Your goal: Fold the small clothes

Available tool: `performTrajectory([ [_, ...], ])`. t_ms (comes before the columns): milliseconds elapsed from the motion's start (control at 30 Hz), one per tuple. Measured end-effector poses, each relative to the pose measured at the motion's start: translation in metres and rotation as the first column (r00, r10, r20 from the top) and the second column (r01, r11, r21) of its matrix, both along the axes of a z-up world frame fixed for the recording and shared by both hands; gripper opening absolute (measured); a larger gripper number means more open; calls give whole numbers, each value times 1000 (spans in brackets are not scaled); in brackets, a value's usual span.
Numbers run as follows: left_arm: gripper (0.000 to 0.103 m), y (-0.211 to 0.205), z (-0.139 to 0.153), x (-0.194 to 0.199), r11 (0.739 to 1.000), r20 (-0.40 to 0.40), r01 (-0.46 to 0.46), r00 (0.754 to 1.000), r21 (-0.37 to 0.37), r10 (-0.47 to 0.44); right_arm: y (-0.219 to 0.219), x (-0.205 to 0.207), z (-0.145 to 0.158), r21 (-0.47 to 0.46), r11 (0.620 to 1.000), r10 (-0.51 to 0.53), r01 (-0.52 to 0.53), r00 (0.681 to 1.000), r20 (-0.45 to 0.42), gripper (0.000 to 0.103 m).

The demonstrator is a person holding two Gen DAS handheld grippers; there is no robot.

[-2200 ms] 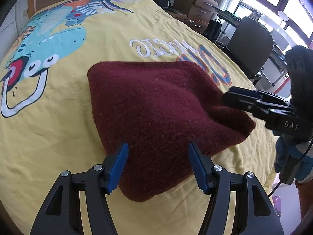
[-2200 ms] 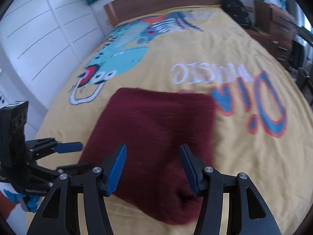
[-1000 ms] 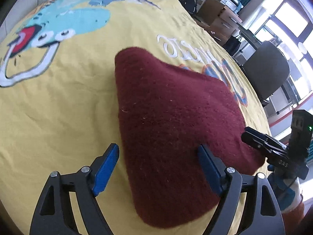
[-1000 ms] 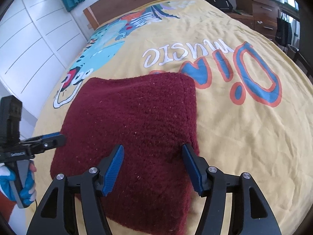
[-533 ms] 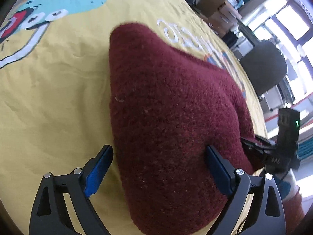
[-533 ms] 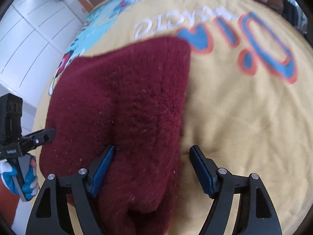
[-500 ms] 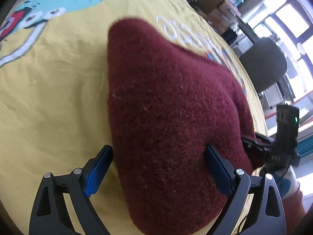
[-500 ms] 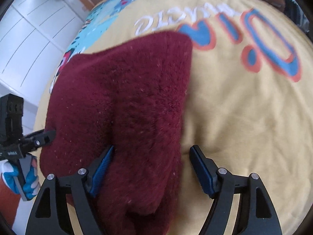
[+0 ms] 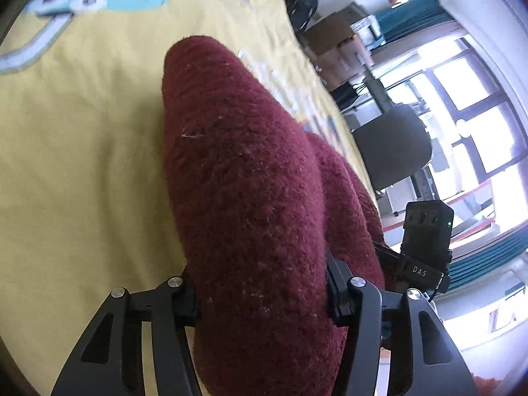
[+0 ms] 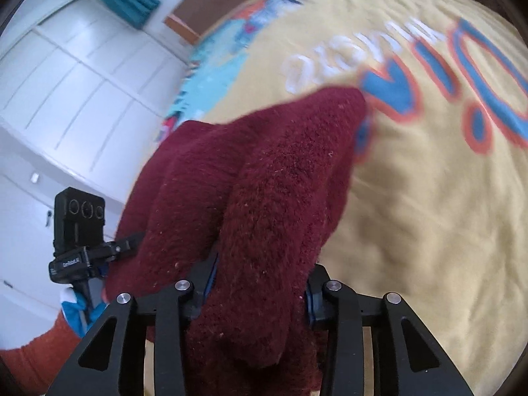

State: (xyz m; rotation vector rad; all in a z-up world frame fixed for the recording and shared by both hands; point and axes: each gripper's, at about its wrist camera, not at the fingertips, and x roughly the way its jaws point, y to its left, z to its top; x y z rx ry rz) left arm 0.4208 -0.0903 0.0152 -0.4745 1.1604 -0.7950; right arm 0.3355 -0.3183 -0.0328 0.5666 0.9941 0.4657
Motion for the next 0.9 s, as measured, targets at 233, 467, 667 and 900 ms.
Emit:
performTrajectory([
  [233,51,62,21,5,994,46,-53,998,93,49,41,30,-7,-16,999,30,-30,1000,-7,41],
  [467,67,97,-1,-7,972,30,-89,996,218,84,41,19,-22,-118,992,35,-42,998,-59,54],
  [667,67,85,3,-39,957,82,-29,997,290,5,13,-15,-17,-138,990,22,-30,998,-54,58],
  [900,76,86,-17,-59,948,93,-83,994,306,57,11,-14,-40,-169,985,-40,24,995,-89,68],
])
